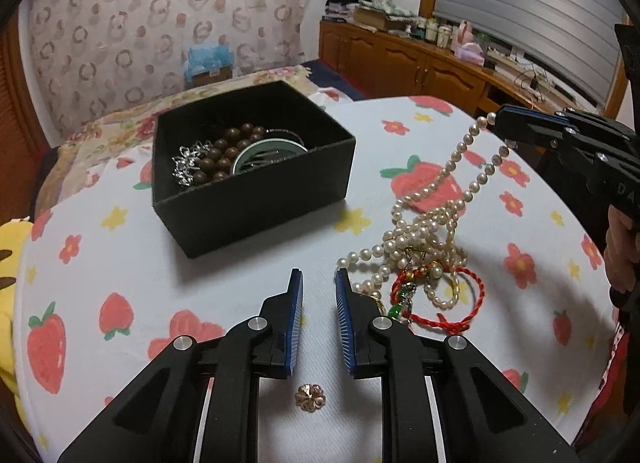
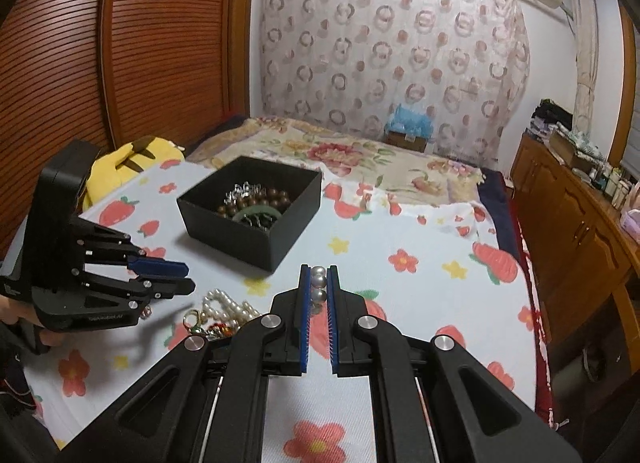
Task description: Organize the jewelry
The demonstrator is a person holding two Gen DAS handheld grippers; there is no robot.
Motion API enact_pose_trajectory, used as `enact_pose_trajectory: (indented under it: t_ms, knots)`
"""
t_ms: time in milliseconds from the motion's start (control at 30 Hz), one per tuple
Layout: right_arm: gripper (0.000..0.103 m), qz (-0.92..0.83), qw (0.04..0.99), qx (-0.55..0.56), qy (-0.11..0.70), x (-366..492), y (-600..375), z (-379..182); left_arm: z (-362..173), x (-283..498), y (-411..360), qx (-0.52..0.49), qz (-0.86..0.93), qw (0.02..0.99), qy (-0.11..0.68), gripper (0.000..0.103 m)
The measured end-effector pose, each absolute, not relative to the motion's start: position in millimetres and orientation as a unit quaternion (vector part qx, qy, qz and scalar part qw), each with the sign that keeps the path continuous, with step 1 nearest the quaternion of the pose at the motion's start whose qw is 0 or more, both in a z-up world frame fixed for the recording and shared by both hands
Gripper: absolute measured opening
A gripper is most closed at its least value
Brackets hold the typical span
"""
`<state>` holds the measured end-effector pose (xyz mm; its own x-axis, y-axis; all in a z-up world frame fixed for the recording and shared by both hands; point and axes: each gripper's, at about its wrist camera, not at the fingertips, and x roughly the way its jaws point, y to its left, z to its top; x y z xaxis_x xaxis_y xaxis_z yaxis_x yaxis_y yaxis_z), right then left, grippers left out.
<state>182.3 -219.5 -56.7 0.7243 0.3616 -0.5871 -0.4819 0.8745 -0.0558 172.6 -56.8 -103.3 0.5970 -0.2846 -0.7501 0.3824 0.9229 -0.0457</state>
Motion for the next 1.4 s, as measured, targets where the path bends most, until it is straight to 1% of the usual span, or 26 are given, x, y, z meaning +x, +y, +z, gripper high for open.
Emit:
enact_pose_trajectory:
  t_ms: [433, 600, 767, 867, 1100, 1133, 1167, 1200, 1400]
  knots:
    - [0.008, 0.235, 0.934, -0.131, 0.234, 168, -212, 7, -92, 161, -59, 0.058, -0.191, 0.898, 0.391, 0.016]
    - [0.008, 0.226, 0.943, -0.135, 0.206, 162, -219, 37, -88, 158, -62, 0.059, -0.197, 0.900, 0.385, 0.016]
    - [0.008, 0.212, 0.948, -0.135, 0.193, 160, -233, 55, -87, 158, -67, 0.058, -0.200, 0.900, 0.383, 0.016]
    - [0.008, 0.199, 0.950, -0.136, 0.198, 162, -243, 54, -87, 159, -75, 0.062, -0.206, 0.898, 0.383, 0.016]
    - [0.008, 0.182, 0.949, -0.128, 0.225, 170, -261, 34, -88, 162, -105, 0.076, -0.228, 0.890, 0.388, 0.018]
    - [0.008, 0.179, 0.948, -0.130, 0.229, 171, -263, 31, -88, 161, -112, 0.081, -0.234, 0.887, 0.389, 0.021]
    - [0.008, 0.176, 0.947, -0.131, 0.233, 172, -265, 29, -88, 160, -119, 0.087, -0.240, 0.886, 0.388, 0.027]
    - [0.008, 0.175, 0.947, -0.131, 0.236, 173, -268, 26, -89, 160, -123, 0.091, -0.243, 0.884, 0.387, 0.028]
    - [0.008, 0.169, 0.944, -0.123, 0.255, 178, -275, 7, -101, 164, -154, 0.117, -0.264, 0.871, 0.398, 0.029]
